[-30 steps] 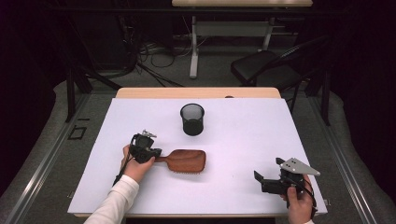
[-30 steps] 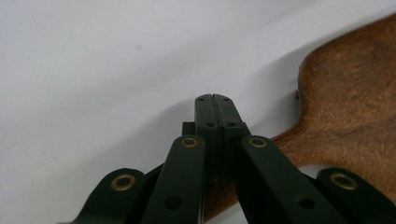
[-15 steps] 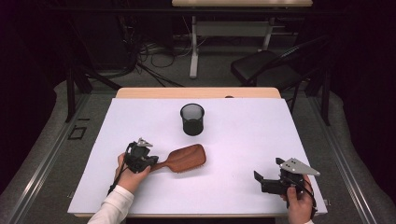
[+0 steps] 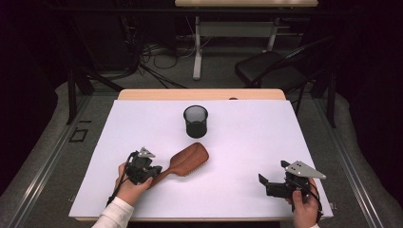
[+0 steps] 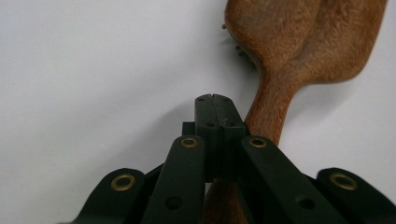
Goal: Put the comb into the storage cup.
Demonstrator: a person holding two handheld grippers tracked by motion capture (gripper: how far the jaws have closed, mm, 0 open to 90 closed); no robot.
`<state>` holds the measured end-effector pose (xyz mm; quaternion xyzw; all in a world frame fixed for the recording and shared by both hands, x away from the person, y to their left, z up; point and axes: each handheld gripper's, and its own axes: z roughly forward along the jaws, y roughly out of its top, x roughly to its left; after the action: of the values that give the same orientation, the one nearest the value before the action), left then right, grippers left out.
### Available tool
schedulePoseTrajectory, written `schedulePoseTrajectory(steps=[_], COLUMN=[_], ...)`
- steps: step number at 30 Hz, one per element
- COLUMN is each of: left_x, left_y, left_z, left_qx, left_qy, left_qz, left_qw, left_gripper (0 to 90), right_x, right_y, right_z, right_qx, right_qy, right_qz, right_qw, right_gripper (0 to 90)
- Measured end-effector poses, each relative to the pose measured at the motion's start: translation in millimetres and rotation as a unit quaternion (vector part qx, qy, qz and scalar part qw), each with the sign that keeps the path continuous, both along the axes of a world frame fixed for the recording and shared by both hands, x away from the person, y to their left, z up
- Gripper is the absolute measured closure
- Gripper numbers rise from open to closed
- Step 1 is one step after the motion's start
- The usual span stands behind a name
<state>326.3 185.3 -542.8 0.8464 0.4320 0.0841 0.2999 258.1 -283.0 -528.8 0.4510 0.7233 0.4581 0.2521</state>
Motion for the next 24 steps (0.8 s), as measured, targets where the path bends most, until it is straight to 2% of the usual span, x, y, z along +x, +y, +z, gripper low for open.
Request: schedulePoseTrajectory(steps=[24], left_x=[-18.7], left_y=[-15.3], left_z=[0.1], left_qx=[0.010], left_qy=[-0.002], left_qz=[-0.030], left_qw=[0.9995], left_gripper=[90.0], right_x=[0.0], right_y=[-0.2], right_z=[0.3], right_qx=[-0.001], right_qy=[0.002], right_qz=[0.001], right_qw=[1.0000], right_gripper=[1.5])
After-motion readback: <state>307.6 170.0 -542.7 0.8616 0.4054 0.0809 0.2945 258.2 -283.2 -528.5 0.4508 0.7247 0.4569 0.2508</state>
